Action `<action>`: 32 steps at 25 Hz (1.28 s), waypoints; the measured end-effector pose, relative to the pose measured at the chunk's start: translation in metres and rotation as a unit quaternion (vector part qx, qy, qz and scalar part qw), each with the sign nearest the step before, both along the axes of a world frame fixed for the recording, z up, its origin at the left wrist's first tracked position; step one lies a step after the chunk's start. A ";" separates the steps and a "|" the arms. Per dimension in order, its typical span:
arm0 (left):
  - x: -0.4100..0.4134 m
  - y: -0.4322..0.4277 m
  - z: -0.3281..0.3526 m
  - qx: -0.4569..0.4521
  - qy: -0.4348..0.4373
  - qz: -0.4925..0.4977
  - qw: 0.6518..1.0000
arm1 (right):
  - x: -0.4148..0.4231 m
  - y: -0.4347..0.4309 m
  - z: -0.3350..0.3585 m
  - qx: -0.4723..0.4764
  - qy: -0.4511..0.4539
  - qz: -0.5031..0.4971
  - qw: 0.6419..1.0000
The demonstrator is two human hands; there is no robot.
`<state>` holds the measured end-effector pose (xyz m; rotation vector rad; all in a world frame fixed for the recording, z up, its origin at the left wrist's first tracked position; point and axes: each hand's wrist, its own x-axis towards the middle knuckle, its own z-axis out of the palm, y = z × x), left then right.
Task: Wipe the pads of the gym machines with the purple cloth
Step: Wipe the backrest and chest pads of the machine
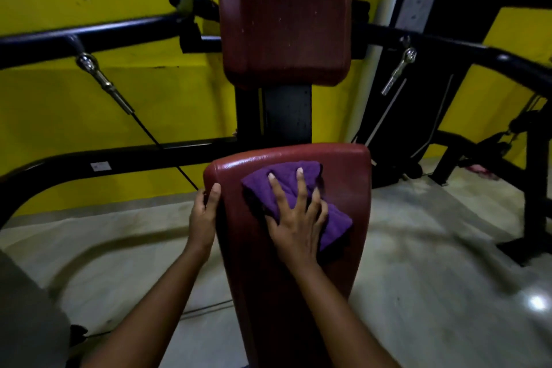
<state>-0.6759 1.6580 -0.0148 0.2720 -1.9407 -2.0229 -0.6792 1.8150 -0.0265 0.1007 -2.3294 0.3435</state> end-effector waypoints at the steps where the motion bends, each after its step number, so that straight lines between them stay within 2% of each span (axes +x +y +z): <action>1: -0.006 -0.003 0.009 -0.009 -0.001 0.009 1.000 | -0.015 0.011 0.012 -0.002 0.003 -0.006 1.000; 3: -0.017 -0.010 0.027 -0.055 0.003 0.020 0.998 | -0.042 0.031 0.032 -0.019 -0.010 -0.031 0.999; 5: -0.029 -0.015 0.051 -0.142 0.006 0.010 0.990 | -0.062 0.045 0.054 -0.039 -0.026 -0.064 0.997; 6: -0.035 -0.015 0.063 -0.210 -0.002 -0.002 0.978 | -0.071 0.049 0.065 -0.066 -0.041 -0.078 0.994; 9: -0.046 -0.003 0.091 -0.409 -0.047 -0.001 0.911 | -0.086 0.038 0.089 -0.164 -0.081 -0.129 0.975; 11: -0.049 0.009 0.094 -0.471 -0.059 0.045 0.879 | -0.074 0.011 0.086 -0.149 -0.020 -0.125 0.981; 12: -0.048 0.015 0.091 -0.488 -0.054 0.070 0.869 | -0.064 -0.004 0.080 -0.122 0.003 -0.092 0.988; 15: -0.053 0.019 0.085 -0.474 -0.059 0.132 0.868 | -0.040 -0.033 0.056 -0.008 0.033 0.016 0.999; 18: -0.053 0.017 0.079 -0.453 -0.025 0.138 0.880 | -0.057 -0.003 0.063 0.069 0.096 0.096 0.988; 21: -0.051 0.016 0.079 -0.429 0.001 0.140 0.893 | -0.087 0.023 0.089 0.000 0.133 0.088 0.987; 23: -0.050 0.018 0.080 -0.421 0.003 0.141 0.896 | -0.104 0.020 0.111 -0.030 0.117 0.107 0.987; 27: -0.052 0.018 0.080 -0.446 -0.007 0.144 0.884 | -0.107 0.005 0.118 -0.004 0.042 0.127 0.991; 30: -0.053 0.018 0.081 -0.445 -0.021 0.145 0.883 | -0.095 0.015 0.108 0.045 0.017 0.123 0.991; 32: -0.051 0.019 0.083 -0.434 -0.024 0.145 0.889 | -0.085 0.021 0.116 0.085 -0.037 0.122 0.988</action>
